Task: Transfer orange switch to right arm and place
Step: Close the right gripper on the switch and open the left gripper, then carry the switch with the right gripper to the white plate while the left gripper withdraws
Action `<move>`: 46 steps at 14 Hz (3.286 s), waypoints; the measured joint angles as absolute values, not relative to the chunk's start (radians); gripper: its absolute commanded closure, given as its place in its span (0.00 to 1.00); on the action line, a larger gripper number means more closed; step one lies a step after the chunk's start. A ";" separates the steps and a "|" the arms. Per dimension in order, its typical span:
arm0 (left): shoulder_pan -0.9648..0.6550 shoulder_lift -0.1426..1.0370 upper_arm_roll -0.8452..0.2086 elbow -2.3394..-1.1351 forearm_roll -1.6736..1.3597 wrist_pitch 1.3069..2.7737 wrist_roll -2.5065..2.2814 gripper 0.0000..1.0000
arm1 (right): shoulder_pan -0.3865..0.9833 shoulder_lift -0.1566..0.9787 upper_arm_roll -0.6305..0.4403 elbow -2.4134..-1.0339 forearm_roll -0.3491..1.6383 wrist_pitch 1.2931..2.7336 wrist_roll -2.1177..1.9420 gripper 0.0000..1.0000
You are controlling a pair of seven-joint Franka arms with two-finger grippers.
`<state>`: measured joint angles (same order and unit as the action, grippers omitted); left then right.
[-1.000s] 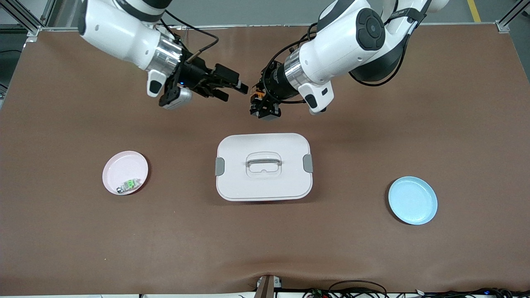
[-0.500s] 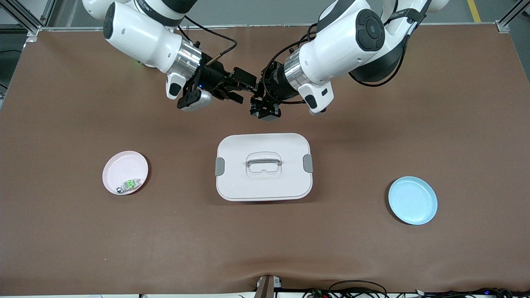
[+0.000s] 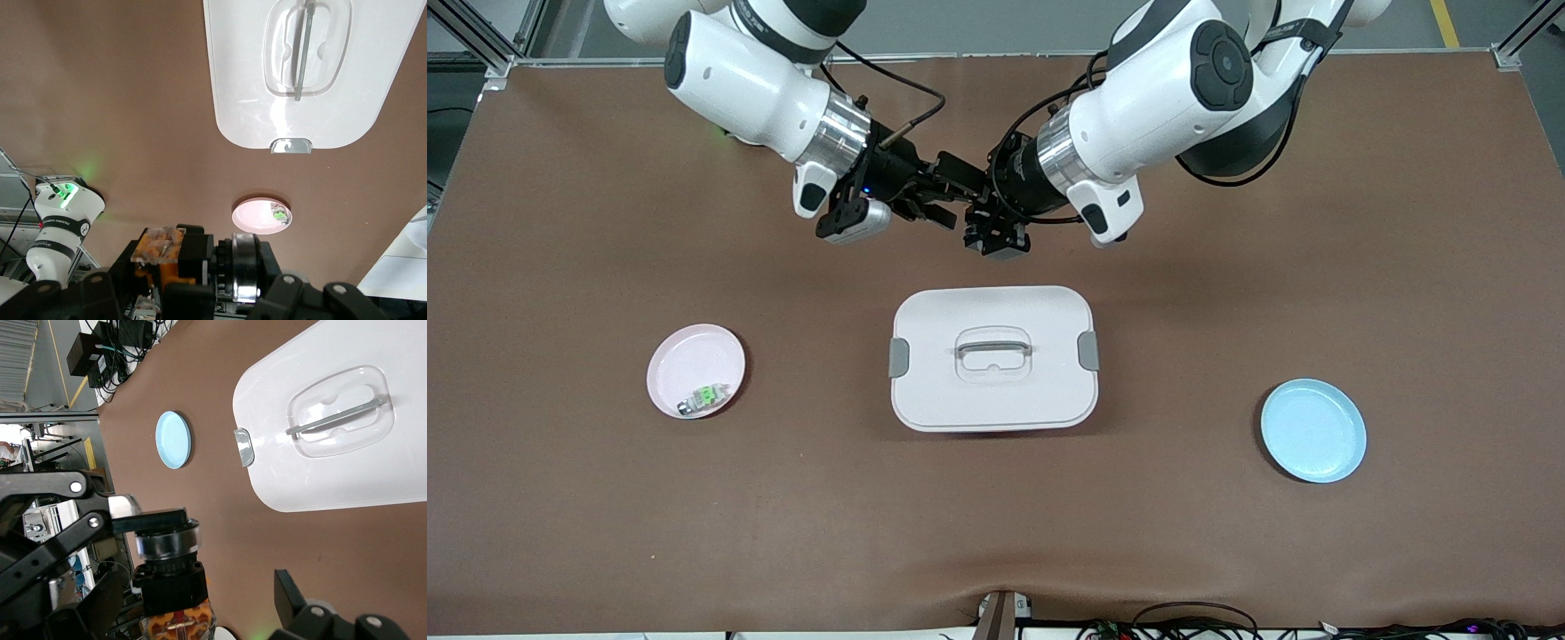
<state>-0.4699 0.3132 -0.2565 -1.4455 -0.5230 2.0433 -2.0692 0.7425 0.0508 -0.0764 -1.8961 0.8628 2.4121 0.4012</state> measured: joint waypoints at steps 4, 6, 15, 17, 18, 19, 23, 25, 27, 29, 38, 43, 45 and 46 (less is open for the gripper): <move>-0.470 0.314 -0.256 -1.445 -0.521 2.043 -2.069 0.77 | 0.747 0.057 -0.077 -1.893 0.863 2.418 0.407 0.33; -0.470 0.315 -0.256 -1.446 -0.520 2.043 -2.069 0.77 | 0.747 0.057 -0.077 -1.887 0.864 2.418 0.409 0.34; -0.469 0.316 -0.255 -1.440 -0.517 2.044 -2.066 0.73 | 0.747 0.059 -0.087 -1.860 0.864 2.412 0.422 1.00; -0.469 0.316 -0.255 -1.440 -0.517 2.044 -2.066 0.73 | 0.747 0.059 -0.087 -1.860 0.864 2.412 0.422 1.00; -0.469 0.316 -0.255 -1.440 -0.517 2.044 -2.066 0.71 | 0.747 0.059 -0.087 -1.860 0.864 2.412 0.422 1.00; -0.469 0.316 -0.255 -1.440 -0.517 2.044 -2.066 0.66 | 0.747 0.059 -0.087 -1.860 0.864 2.412 0.422 1.00; -0.469 0.316 -0.255 -1.441 -0.516 2.043 -2.066 0.34 | 0.747 0.060 -0.087 -1.859 0.864 2.412 0.422 1.00; -0.468 0.316 -0.255 -1.441 -0.516 2.043 -2.066 0.00 | 0.747 0.062 -0.087 -1.857 0.864 2.413 0.422 1.00; -0.465 0.316 -0.254 -1.438 -0.516 2.047 -2.066 0.00 | 0.748 0.067 -0.086 -1.856 0.864 2.410 0.424 1.00; -0.460 0.315 -0.251 -1.431 -0.516 2.049 -2.067 0.00 | 0.749 0.076 -0.085 -1.856 0.864 2.409 0.424 1.00; -0.401 0.301 -0.245 -1.422 -0.500 2.040 -1.841 0.00 | 0.691 0.085 -0.102 -1.852 0.611 2.216 0.173 1.00; -0.323 0.301 -0.243 -1.425 -0.482 1.940 -1.471 0.00 | 0.569 0.085 -0.110 -1.849 0.379 2.008 -0.154 1.00; -0.289 0.301 -0.242 -1.425 -0.444 1.881 -1.398 0.00 | 0.531 0.085 -0.112 -1.850 0.278 1.959 -0.249 1.00; -0.276 0.300 -0.242 -1.424 -0.424 1.859 -1.373 0.00 | 0.519 0.085 -0.112 -1.853 0.242 1.949 -0.294 1.00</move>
<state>-0.2760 0.3001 -0.2424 -1.4244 -0.4244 1.8588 -1.3730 0.5194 0.0851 -0.1122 -1.8529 0.2415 1.9485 -0.2939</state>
